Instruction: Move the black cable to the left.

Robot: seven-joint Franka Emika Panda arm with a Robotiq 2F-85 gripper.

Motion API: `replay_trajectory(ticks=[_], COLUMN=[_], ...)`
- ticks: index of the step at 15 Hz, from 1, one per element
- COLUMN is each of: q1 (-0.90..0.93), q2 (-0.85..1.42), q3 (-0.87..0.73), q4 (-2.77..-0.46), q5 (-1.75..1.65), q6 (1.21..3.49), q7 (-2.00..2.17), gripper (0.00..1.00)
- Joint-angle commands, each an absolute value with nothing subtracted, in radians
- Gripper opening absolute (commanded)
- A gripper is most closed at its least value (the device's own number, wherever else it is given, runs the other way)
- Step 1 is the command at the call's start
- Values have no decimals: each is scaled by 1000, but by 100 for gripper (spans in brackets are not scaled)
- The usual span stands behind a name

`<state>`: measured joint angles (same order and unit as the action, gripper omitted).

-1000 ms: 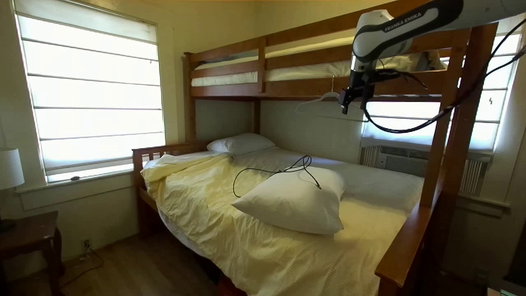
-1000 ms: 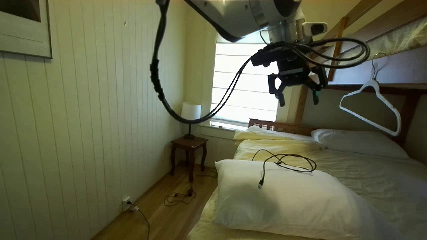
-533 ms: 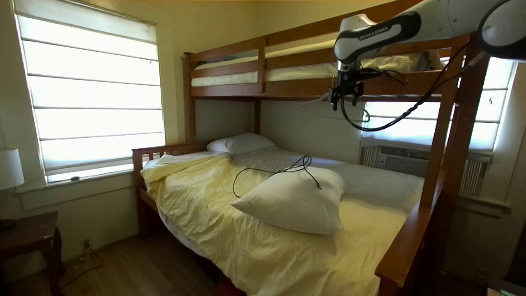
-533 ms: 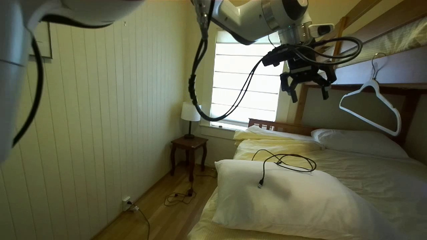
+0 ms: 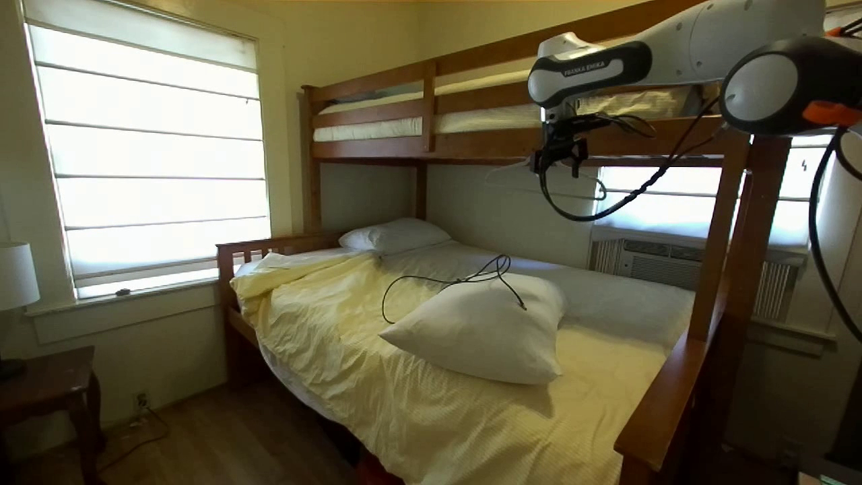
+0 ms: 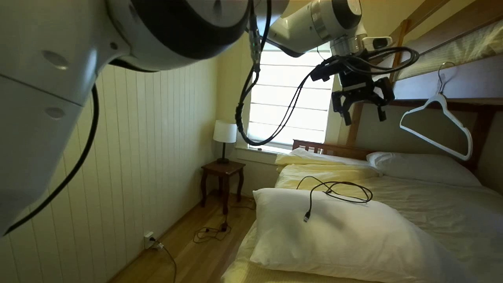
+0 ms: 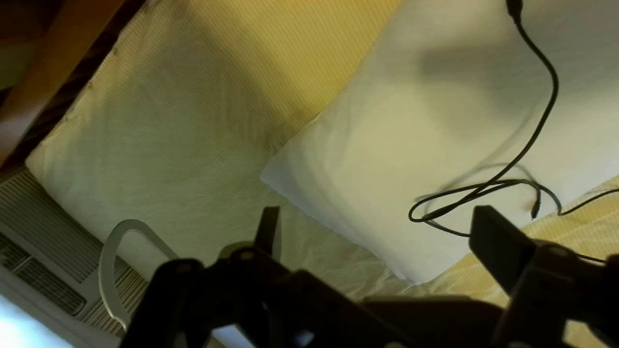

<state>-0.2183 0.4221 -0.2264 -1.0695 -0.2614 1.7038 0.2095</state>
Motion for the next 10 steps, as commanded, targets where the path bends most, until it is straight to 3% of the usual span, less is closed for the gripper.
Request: replay_trajectory(ticks=[1, 7, 10], q1=[-219, -320, -369], q2=[425, 569, 670], q3=[-226, -170, -156], q4=[-1064, -892, -752], q5=[-261, -81, -33], q6=[1702, 1788, 1675], q7=[209, -24, -155], gripper=[100, 100, 100])
